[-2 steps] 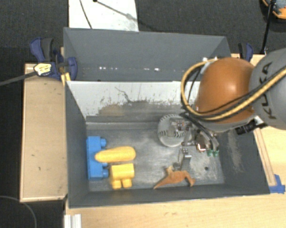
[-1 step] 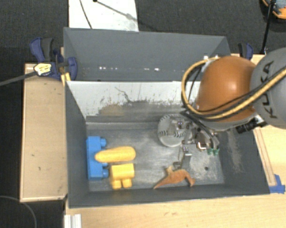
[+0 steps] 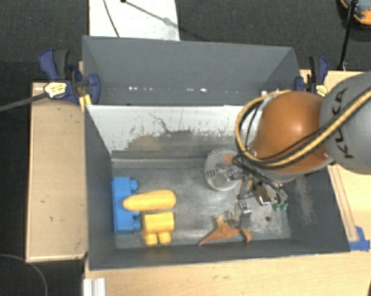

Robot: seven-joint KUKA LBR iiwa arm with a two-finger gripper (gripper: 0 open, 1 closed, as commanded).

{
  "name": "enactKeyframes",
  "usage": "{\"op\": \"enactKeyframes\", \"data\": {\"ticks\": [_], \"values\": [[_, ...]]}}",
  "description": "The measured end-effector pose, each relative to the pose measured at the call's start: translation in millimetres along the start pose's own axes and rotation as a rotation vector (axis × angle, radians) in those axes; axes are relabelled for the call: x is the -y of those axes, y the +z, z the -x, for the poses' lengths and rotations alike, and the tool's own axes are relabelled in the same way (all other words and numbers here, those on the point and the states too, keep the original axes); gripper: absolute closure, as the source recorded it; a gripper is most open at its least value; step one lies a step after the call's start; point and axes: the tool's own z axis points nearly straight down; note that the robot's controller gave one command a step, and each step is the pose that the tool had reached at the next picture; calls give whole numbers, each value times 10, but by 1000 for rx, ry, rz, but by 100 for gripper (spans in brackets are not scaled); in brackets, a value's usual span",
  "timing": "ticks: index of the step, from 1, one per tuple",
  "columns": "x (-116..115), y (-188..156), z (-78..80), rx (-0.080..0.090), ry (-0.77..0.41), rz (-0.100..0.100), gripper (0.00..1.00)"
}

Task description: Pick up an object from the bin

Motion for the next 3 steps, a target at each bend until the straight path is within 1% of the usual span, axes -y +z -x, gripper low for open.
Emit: {"op": "enactKeyframes", "data": {"ticks": [1, 2, 3], "values": [[180, 300, -183, -12, -275, 3, 0], [319, 344, -65, -5, -350, 2, 0], [205, 864, -185, -7, -619, 3, 0]]}}
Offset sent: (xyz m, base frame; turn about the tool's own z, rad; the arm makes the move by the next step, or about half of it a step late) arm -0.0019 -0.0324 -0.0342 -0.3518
